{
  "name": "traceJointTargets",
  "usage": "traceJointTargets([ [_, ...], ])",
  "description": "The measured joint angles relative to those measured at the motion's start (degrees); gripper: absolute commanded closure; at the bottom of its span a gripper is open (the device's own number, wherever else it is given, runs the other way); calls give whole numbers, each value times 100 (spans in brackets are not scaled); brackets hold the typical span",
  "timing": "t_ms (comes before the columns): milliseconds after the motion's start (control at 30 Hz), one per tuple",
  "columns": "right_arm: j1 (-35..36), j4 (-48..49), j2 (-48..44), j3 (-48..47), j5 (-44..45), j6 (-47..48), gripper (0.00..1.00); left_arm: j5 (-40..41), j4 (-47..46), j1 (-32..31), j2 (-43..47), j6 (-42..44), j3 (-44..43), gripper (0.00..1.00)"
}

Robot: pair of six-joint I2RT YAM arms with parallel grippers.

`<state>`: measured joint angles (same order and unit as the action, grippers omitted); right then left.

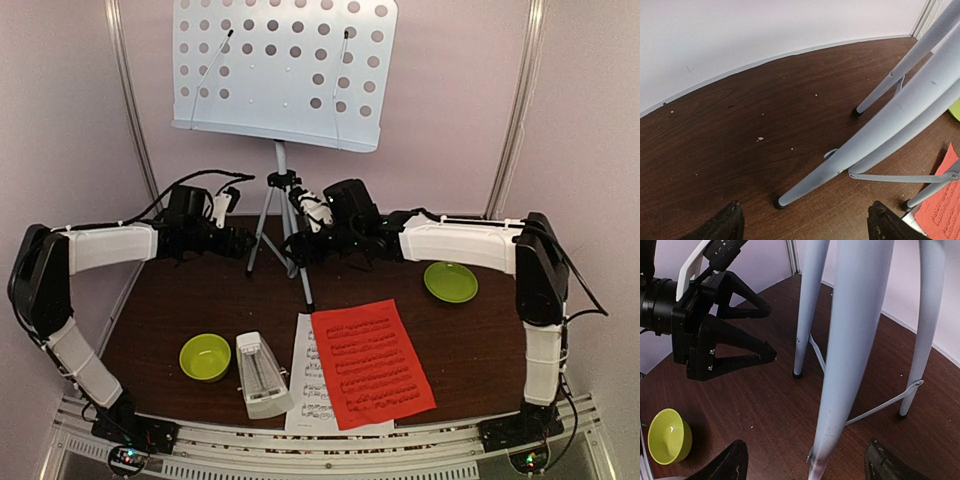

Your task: Set up the instrument practice props

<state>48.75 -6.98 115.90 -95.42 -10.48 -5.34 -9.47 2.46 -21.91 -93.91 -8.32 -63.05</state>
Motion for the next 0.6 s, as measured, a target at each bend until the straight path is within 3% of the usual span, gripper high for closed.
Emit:
traceJointTargets([
  [233, -33, 15, 140, 11, -9, -7, 43, -389, -197, 0, -597, 118, -396, 20],
  [433, -68, 83, 269, 11, -20, -63, 49, -684, -229, 0, -1038, 422, -942, 24],
  [600, -81, 79, 308, 11, -9, -66, 58, -933, -208, 0, -1250, 706, -1390, 38],
])
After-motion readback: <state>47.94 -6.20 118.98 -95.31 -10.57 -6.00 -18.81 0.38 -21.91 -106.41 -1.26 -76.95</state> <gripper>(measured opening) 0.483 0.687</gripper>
